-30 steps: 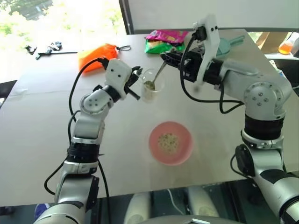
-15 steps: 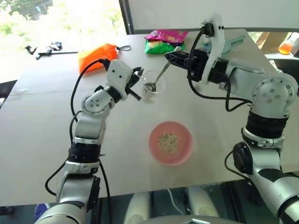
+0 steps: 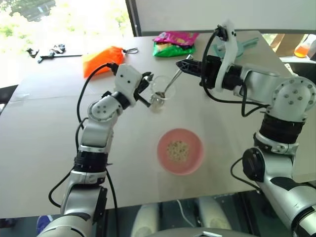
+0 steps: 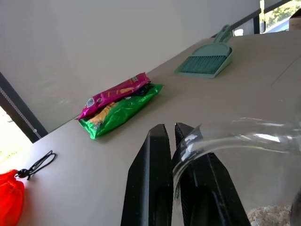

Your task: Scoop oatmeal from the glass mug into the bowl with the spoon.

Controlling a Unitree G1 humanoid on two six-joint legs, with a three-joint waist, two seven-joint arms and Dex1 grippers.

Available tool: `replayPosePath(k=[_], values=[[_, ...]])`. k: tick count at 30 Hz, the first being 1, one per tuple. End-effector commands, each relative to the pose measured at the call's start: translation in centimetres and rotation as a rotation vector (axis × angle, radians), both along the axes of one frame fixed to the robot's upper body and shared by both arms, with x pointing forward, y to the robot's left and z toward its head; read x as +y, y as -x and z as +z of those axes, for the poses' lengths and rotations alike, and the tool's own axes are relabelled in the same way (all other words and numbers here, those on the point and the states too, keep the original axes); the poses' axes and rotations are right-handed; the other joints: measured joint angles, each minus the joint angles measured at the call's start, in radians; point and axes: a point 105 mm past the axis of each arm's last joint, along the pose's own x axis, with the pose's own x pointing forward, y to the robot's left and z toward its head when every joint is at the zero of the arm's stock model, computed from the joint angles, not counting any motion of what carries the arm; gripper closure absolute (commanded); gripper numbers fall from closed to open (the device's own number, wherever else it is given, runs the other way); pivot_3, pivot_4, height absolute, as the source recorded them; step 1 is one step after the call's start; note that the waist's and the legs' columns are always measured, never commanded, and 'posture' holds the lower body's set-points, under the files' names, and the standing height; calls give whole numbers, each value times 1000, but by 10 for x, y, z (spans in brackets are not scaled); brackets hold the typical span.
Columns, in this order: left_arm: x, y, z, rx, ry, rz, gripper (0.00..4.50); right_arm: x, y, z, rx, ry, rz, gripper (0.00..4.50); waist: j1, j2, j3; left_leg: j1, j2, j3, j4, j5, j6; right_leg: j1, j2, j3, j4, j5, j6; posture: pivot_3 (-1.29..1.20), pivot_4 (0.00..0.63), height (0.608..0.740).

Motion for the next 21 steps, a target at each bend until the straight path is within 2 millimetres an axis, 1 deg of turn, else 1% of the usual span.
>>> replayPosePath(k=[1,8,13,21], values=[[-4,4,11,-66,-21,-20,4454,1,6,19,9,-56,55,4500,0,0,0,0,0,0,0,0,0,0,0,0,0,0,0,0,150,740],[-3,6,6,-63,-37,-27,4454,-14,-2,31,53,-81,9,4500,0,0,0,0,0,0,0,0,0,0,0,0,0,0,0,0,150,740],[-2,6,3,-56,-46,-29,4454,-21,-1,33,50,-81,-23,4500,0,0,0,0,0,0,-1,0,0,0,0,0,0,0,0,0,150,740],[0,7,-2,-46,-59,-31,4454,-39,-4,37,65,-134,-64,4500,0,0,0,0,0,1,-1,0,0,0,0,0,0,0,0,0,150,740]])
